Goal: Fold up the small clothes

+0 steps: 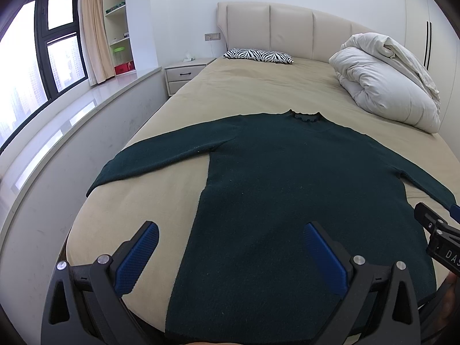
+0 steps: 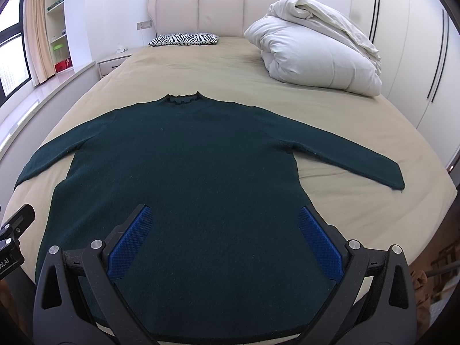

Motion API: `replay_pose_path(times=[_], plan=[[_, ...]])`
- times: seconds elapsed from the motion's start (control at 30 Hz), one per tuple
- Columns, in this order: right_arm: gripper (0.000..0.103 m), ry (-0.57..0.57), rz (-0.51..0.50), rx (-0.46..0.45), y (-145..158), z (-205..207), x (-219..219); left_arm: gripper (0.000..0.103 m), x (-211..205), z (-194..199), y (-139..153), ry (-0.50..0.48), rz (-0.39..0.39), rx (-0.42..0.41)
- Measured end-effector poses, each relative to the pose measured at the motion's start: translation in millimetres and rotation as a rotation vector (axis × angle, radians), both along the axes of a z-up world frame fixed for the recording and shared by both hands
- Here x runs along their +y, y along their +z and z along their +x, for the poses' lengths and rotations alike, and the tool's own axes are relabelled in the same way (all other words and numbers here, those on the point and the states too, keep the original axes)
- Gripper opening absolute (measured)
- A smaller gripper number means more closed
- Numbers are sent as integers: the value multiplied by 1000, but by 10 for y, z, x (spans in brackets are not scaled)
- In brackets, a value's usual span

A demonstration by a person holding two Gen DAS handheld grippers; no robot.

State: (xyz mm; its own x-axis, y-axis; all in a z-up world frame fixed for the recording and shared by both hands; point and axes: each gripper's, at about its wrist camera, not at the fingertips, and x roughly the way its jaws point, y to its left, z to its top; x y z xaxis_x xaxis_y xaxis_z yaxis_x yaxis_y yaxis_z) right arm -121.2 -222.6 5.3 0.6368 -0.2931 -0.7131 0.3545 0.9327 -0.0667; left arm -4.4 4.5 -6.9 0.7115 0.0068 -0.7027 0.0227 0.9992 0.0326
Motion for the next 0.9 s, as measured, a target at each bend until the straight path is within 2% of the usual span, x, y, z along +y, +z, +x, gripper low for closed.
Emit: replay_pose_path(times=[0.9], plan=[[103, 3, 3, 6, -71, -19, 48, 103, 1, -3, -12, 1, -1, 2]])
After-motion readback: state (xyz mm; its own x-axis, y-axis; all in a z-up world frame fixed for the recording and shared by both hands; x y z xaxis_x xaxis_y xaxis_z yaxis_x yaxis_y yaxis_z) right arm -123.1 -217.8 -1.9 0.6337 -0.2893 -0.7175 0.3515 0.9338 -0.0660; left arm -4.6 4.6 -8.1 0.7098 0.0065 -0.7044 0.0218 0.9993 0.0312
